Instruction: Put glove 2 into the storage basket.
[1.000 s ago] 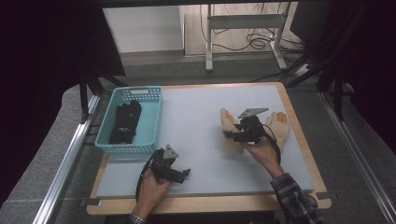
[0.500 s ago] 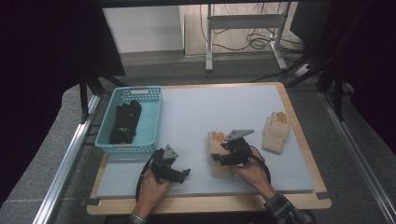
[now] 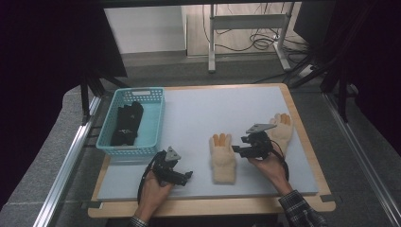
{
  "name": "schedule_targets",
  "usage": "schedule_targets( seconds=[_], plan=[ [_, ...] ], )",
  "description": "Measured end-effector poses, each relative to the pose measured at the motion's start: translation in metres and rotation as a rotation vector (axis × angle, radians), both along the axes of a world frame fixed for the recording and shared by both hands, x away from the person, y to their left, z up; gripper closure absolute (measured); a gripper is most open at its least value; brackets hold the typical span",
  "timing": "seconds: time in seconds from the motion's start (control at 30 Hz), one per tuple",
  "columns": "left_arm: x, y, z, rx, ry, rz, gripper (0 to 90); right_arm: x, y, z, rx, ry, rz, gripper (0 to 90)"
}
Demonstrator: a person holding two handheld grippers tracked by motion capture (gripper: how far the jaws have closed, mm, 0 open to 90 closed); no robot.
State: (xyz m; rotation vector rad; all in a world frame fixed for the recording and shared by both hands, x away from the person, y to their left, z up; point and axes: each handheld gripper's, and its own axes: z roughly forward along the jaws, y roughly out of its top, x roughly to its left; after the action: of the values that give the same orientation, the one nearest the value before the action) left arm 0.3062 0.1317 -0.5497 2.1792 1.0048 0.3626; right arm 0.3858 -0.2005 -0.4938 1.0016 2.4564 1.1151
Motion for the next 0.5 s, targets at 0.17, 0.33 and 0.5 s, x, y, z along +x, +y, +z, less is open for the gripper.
schedule_targets(
  seconds=[0.17, 0.33, 0.5],
  plan=[
    [0.0, 0.0, 0.0, 0.0, 0.001, -0.001, 0.9, 0.006, -0.02, 0.002, 0.029, 0.018, -0.029, 54.3],
    [0.0, 0.0, 0.0, 0.0, 0.001, 0.0, 0.9, 0.004, -0.003, -0.009, 0.031, 0.045, 0.031, 59.2],
    [0.0, 0.0, 0.0, 0.0, 0.001, 0.0, 1.0, 0.01, 0.023, -0.027, -0.023, 0.071, 0.06, 72.9]
  ],
)
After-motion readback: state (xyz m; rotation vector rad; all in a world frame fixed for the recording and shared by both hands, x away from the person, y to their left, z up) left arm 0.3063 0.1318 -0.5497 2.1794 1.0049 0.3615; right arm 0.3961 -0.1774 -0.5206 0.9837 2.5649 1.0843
